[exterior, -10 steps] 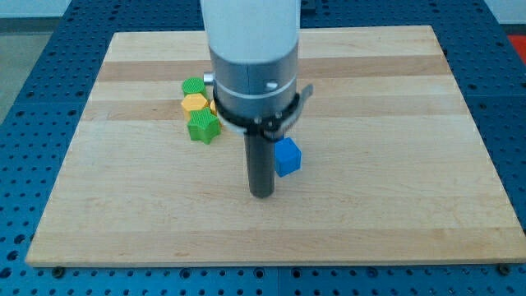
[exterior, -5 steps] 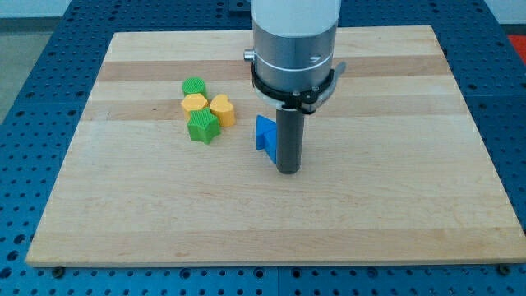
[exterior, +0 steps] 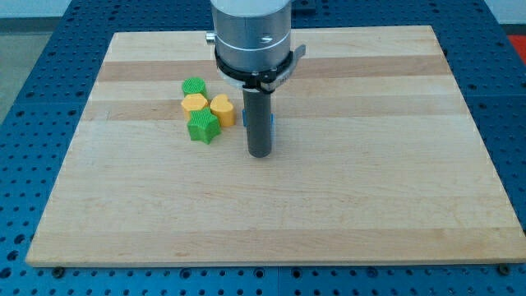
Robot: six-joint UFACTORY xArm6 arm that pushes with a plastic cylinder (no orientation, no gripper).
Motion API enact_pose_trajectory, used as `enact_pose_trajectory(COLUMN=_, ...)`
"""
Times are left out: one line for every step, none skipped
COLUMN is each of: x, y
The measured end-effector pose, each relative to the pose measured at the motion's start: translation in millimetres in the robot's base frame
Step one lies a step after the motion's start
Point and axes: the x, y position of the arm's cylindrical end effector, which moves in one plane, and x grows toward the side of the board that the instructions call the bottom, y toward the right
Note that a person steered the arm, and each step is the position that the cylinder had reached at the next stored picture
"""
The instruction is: Slide the blue blocks at the bottom left of the red blocks
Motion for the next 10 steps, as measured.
enact_pose_trajectory(x=-13.6, y=0.0)
enact_pose_trajectory(x=-36.0, y=0.0)
enact_pose_trajectory(x=-53.2, y=0.0)
enact_pose_trajectory(x=-71.3, y=0.0)
enact_pose_trajectory(x=-89.7, y=0.0)
enact_pose_trajectory(x=-107.8, y=0.0)
enact_pose_trajectory(x=-127.1, y=0.0)
enact_pose_trajectory(x=-145.1, y=0.0)
enact_pose_trajectory(x=-150.6, y=0.2)
enact_pose_trajectory(x=-150.6, y=23.4)
